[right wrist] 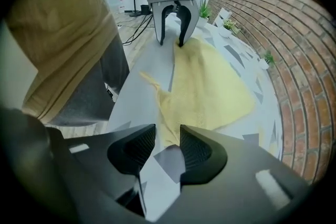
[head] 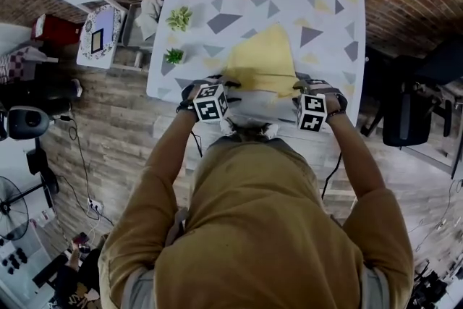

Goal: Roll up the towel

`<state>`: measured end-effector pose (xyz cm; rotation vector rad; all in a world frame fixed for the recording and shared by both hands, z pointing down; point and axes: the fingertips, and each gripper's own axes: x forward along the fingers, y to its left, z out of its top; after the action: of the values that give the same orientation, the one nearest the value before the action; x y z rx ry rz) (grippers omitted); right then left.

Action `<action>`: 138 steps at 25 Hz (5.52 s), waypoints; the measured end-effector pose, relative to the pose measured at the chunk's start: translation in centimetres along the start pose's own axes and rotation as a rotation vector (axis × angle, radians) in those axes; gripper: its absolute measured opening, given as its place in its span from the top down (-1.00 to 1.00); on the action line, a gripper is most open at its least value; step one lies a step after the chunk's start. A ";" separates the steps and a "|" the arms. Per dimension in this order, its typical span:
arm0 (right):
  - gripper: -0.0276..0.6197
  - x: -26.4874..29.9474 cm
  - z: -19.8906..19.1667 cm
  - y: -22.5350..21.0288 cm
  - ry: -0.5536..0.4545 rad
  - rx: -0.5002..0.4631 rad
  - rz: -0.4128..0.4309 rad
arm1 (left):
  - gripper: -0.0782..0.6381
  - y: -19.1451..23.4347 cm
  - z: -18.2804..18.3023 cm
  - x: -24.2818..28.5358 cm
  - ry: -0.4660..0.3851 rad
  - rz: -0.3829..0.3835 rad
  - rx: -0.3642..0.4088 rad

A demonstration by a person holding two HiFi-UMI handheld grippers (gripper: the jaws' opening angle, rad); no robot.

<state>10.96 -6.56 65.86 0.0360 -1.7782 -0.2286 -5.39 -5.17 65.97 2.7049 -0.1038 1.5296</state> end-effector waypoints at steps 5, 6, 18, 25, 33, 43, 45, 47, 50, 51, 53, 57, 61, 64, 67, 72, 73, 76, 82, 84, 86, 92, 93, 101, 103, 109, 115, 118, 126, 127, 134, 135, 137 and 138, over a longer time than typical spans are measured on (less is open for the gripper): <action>0.51 -0.1 0.1 0.1 -0.012 0.042 0.022 | 0.28 0.6 -1.2 -0.7 0.004 0.034 -0.040; 0.52 0.0 0.0 0.1 -0.011 0.047 0.023 | 0.30 0.9 -1.3 -0.7 0.005 0.043 -0.048; 0.77 -0.8 0.6 -0.2 -0.070 0.209 0.011 | 0.56 1.9 -0.7 -1.4 -0.021 0.121 -0.089; 0.78 -3.1 1.1 -1.4 -0.181 0.422 0.085 | 0.57 2.3 0.8 -3.4 -0.097 0.080 -0.184; 0.78 -5.4 1.2 -2.4 -0.221 0.465 0.112 | 0.58 2.2 1.5 -4.8 -0.098 0.004 -0.184; 0.78 -6.9 2.0 -2.9 -0.319 0.579 0.210 | 0.58 1.8 2.6 -6.5 -0.168 -0.135 -0.239; 0.78 -6.7 1.7 -4.1 -0.354 0.638 0.242 | 0.58 2.7 2.2 -6.5 -0.171 -0.160 -0.265; 0.78 -6.5 1.3 -5.4 -0.371 0.689 0.278 | 0.58 3.7 2.1 -6.6 -0.179 -0.191 -0.303; 0.78 -5.7 0.4 -6.9 -0.370 0.762 0.320 | 0.58 5.1 2.0 -6.6 -0.198 -0.215 -0.364; 0.78 -5.3 0.2 -7.3 -0.367 0.788 0.332 | 0.58 5.6 1.9 -6.5 -0.204 -0.217 -0.386; 0.78 -4.5 -0.2 -7.8 -0.358 0.837 0.353 | 0.58 6.6 1.5 -6.2 -0.216 -0.214 -0.432; 0.78 -3.2 -0.5 -8.4 -0.360 0.941 0.395 | 0.58 7.8 0.4 -5.0 -0.218 -0.200 -0.519; 0.77 -2.1 -0.8 -9.0 -0.349 1.011 0.399 | 0.57 8.1 -1.0 -3.5 -0.186 -0.178 -0.580; 0.77 -1.5 -1.3 -9.6 -0.309 1.025 0.344 | 0.57 8.9 -1.3 -2.6 -0.149 -0.119 -0.559; 0.77 -1.0 -1.5 -9.7 -0.230 0.937 0.250 | 0.57 9.7 -1.1 -2.1 -0.113 -0.053 -0.500; 0.77 -0.6 -1.4 -9.9 -0.190 0.904 0.137 | 0.57 10.4 -1.1 -1.5 -0.070 0.026 -0.442; 0.76 -0.6 -1.4 -9.8 -0.192 0.907 0.122 | 0.57 10.5 -1.0 -1.6 -0.073 0.039 -0.445; 0.76 -0.6 -1.6 -9.6 -0.197 0.928 0.085 | 0.57 10.5 -0.5 -2.1 -0.102 0.073 -0.463; 0.72 -0.9 -2.0 -9.4 -0.206 0.959 0.020 | 0.56 10.4 -0.8 -1.9 -0.130 0.151 -0.463; 0.72 -1.0 -1.9 -9.5 -0.209 0.960 -0.002 | 0.56 10.4 -0.8 -1.9 -0.137 0.172 -0.466; 0.71 -1.1 -1.8 -9.7 -0.221 0.974 -0.021 | 0.56 10.6 -0.8 -2.1 -0.149 0.191 -0.475; 0.65 -2.4 -2.0 -10.7 -0.262 1.026 -0.071 | 0.55 11.4 -0.7 -3.7 -0.197 0.274 -0.483; 0.65 -2.5 -2.1 -10.8 -0.266 1.029 -0.081 | 0.55 11.6 -0.7 -3.9 -0.205 0.289 -0.485; 0.64 -3.7 -2.4 -10.8 -0.296 1.046 -0.150 | 0.54 11.2 -0.9 -5.0 -0.234 0.346 -0.493; 0.62 -4.1 -2.5 -11.1 -0.312 1.046 -0.180 | 0.52 11.1 -0.9 -5.3 -0.241 0.364 -0.493; 0.48 -4.7 -2.6 -10.6 -0.320 1.039 -0.215 | 0.44 10.6 -1.1 -6.1 -0.259 0.412 -0.488; 0.46 -5.2 -2.4 -10.1 -0.336 1.026 -0.252 | 0.40 10.0 -1.2 -6.8 -0.275 0.445 -0.479; 0.45 -5.5 -1.9 -10.0 -0.342 1.010 -0.278 | 0.29 10.0 -1.3 -7.2 -0.282 0.467 -0.472; 0.39 -5.7 -0.9 -8.7 -0.330 0.937 -0.337 | 0.28 8.2 -0.6 -7.1 -0.290 0.475 -0.418; 0.39 -5.7 -0.6 -8.4 -0.325 0.915 -0.349 | 0.28 7.8 -0.4 -6.9 -0.290 0.471 -0.404; 0.24 -4.1 0.7 -5.1 -0.235 0.729 -0.353 | 0.20 5.7 0.2 -5.5 -0.219 0.451 -0.251; 0.22 -3.8 0.8 -4.7 -0.226 0.711 -0.349 | 0.19 5.5 0.2 -5.2 -0.209 0.449 -0.232; 0.18 -3.6 1.0 -4.2 -0.214 0.686 -0.351 | 0.17 5.0 0.1 -4.9 -0.193 0.442 -0.205; 0.17 -3.6 1.1 -4.1 -0.210 0.679 -0.355 | 0.16 4.9 0.0 -4.7 -0.189 0.439 -0.197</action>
<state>10.31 -9.89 61.44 0.8427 -1.9778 0.1337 -8.17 -9.83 61.88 2.7752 -0.8551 1.2473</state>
